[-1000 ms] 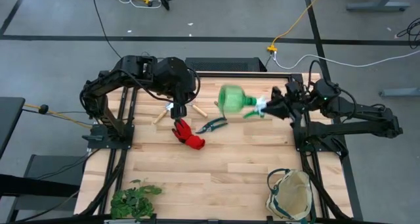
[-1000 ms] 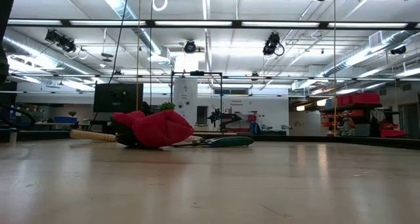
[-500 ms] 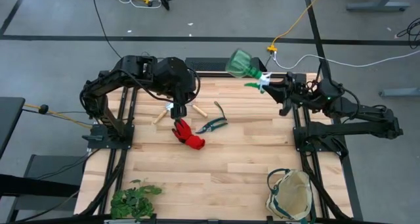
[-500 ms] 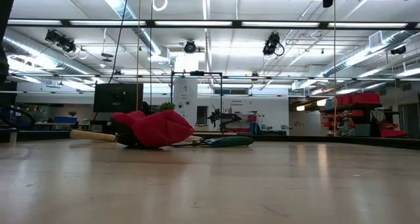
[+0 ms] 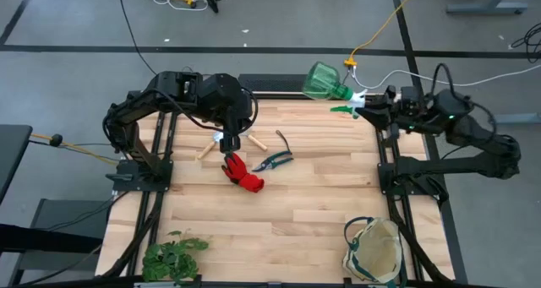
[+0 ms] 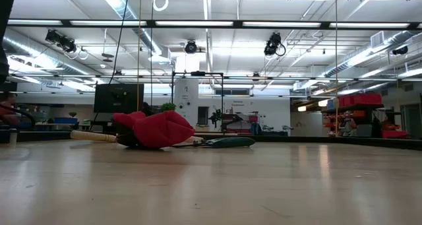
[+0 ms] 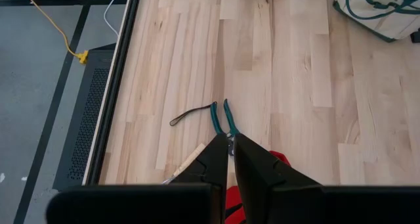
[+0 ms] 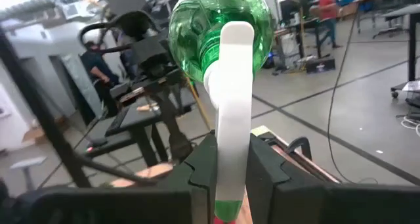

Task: Pick & Place Garden tools in Gardening bag
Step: Put the green spray into the gardening bag

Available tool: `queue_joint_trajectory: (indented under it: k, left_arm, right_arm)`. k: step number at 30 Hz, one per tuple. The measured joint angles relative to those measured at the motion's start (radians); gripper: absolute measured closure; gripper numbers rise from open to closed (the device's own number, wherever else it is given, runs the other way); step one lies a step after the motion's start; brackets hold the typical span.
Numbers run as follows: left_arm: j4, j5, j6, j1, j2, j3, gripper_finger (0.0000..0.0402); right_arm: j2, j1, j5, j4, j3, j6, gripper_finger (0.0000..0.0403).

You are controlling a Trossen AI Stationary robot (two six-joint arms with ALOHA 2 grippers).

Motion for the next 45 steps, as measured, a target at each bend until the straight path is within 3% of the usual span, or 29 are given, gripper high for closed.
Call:
queue_joint_trajectory:
  k: [11, 26, 45]
  left_arm:
    - [0.000, 0.000, 0.000, 0.000, 0.000, 0.000, 0.0372]
    - [0.000, 0.000, 0.000, 0.000, 0.000, 0.000, 0.0372]
    - [-0.001, -0.008, 0.008, 0.001, 0.000, 0.000, 0.0372]
  right_arm:
    - [-0.004, 0.000, -0.166, -0.316, 0.161, -0.039, 0.0350]
    - [0.002, 0.002, -0.492, -0.572, 0.175, -0.032, 0.0350]
    - [0.042, 0.088, -0.475, -0.749, 0.175, -0.094, 0.0350]
